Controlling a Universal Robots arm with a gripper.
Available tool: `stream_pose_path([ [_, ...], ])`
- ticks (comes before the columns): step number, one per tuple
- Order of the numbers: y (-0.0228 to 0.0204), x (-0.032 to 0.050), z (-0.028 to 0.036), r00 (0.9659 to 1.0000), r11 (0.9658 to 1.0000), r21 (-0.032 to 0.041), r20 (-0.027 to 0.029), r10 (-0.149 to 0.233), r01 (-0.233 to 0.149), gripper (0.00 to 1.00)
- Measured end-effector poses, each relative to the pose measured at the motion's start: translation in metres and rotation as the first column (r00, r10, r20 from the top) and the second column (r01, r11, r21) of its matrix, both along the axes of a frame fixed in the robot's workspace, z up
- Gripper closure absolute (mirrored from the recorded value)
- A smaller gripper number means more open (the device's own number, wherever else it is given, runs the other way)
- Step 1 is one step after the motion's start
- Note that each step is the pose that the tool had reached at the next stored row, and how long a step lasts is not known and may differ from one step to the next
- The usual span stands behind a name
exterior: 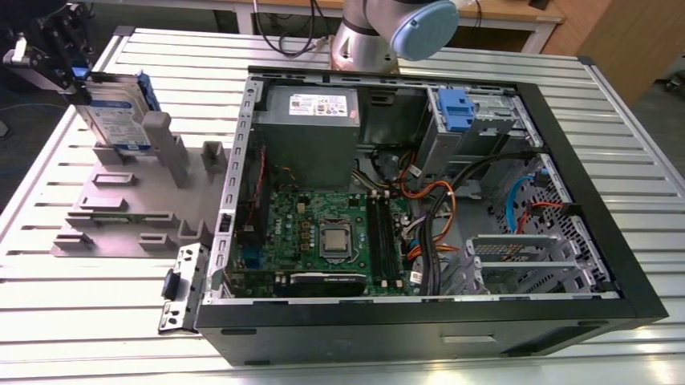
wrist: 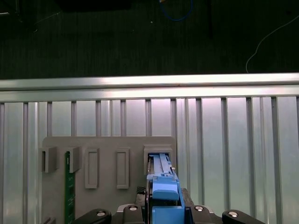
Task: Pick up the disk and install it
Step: 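Pick up the disk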
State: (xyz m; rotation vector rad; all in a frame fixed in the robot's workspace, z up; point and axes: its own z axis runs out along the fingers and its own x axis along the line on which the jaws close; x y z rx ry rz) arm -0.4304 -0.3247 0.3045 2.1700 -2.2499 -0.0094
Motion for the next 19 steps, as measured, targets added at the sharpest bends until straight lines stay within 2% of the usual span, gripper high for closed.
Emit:
stream_pose_path([
  [19, 0.0000, 0.0000, 0.0005, 1.0000, 1.0000, 0.0000, 0.0000, 0.000, 0.000, 0.63],
])
